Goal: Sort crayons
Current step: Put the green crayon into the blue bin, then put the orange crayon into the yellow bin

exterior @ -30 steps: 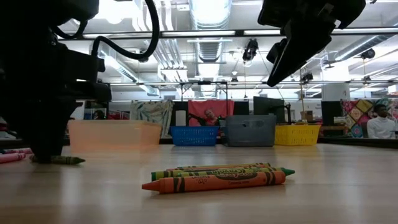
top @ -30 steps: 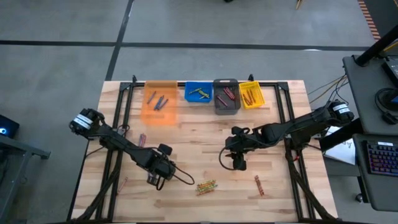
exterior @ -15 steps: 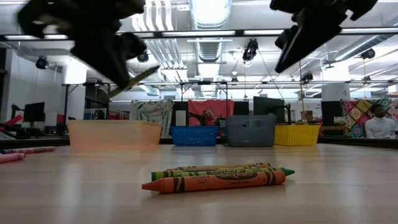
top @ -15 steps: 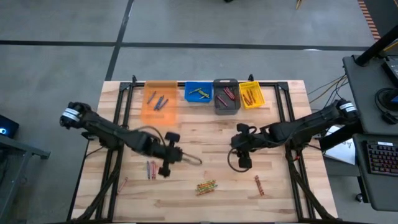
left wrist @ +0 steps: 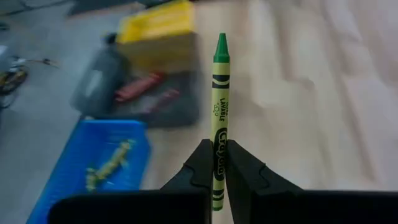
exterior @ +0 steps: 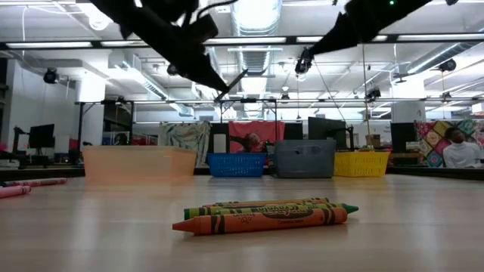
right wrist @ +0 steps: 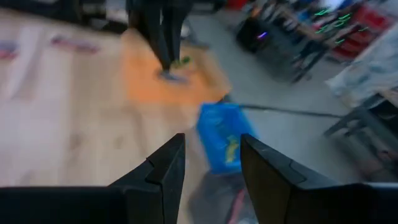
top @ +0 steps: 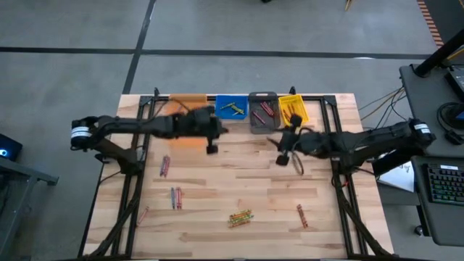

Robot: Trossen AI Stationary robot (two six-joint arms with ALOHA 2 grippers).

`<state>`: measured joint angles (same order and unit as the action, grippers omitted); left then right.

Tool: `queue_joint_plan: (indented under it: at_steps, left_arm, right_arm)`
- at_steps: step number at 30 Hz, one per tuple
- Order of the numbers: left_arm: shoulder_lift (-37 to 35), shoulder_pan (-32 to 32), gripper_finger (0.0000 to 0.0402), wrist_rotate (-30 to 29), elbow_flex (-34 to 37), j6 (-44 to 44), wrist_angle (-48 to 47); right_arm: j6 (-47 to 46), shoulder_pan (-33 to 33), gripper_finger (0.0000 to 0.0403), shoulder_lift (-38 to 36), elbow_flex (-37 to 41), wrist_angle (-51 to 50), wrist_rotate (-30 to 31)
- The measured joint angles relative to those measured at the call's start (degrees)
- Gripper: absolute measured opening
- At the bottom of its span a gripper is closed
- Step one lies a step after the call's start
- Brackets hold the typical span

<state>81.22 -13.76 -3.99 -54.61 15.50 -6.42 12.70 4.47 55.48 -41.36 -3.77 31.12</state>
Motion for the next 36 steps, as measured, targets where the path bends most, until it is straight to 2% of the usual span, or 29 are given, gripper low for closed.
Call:
queue_joint_plan:
  at_steps: [2, 5, 10, 12, 15, 19, 23, 30, 36]
  left_arm:
    - [1.0, -3.8, 0.0000, 2.0, 0.0, -0.1, 5.3]
    - [3.4, -8.0, 0.0000, 3.7, 0.0, 0.2, 13.1]
    - [8.7, -13.7, 0.0000, 6.7, -4.3, 3.0, 13.7]
    - [11.5, -15.3, 0.0000, 7.1, -7.8, 3.0, 10.0]
    - [16.7, -16.9, 0.0000, 7.2, -14.9, 3.7, -1.5]
    - [24.9, -18.3, 0.0000, 7.2, -25.9, 5.3, -15.5]
    - [31.8, -18.9, 0.0007, 7.2, -33.1, 5.8, -24.2]
    - [36.8, -19.1, 0.0057, 4.7, -39.7, 6.1, -27.8]
    - [36.4, -19.1, 0.0095, 1.6, -40.4, 6.1, -29.3]
  right_arm:
    - [2.0, -2.4, 0.0144, -1.6, 1.4, 4.3, -0.4]
    - [5.0, -6.4, 0.0144, -2.7, 4.6, 13.1, -4.4]
    - [7.7, -13.5, 0.0144, -2.4, 9.3, 21.8, -12.3]
    - [6.0, -15.8, 0.0144, -2.4, 10.2, 22.2, -13.1]
    - [2.8, -17.9, 0.0144, -2.5, 11.3, 22.2, -13.1]
    - [2.3, -18.4, 0.0144, -2.4, 12.7, 22.0, -13.2]
    - [2.4, -18.4, 0.0144, -2.5, 12.9, 21.2, -13.2]
    - [2.5, -18.4, 0.0144, -2.5, 13.0, 19.4, -13.2]
    - [-0.8, -18.4, 0.0144, -2.5, 13.0, 15.5, -13.3]
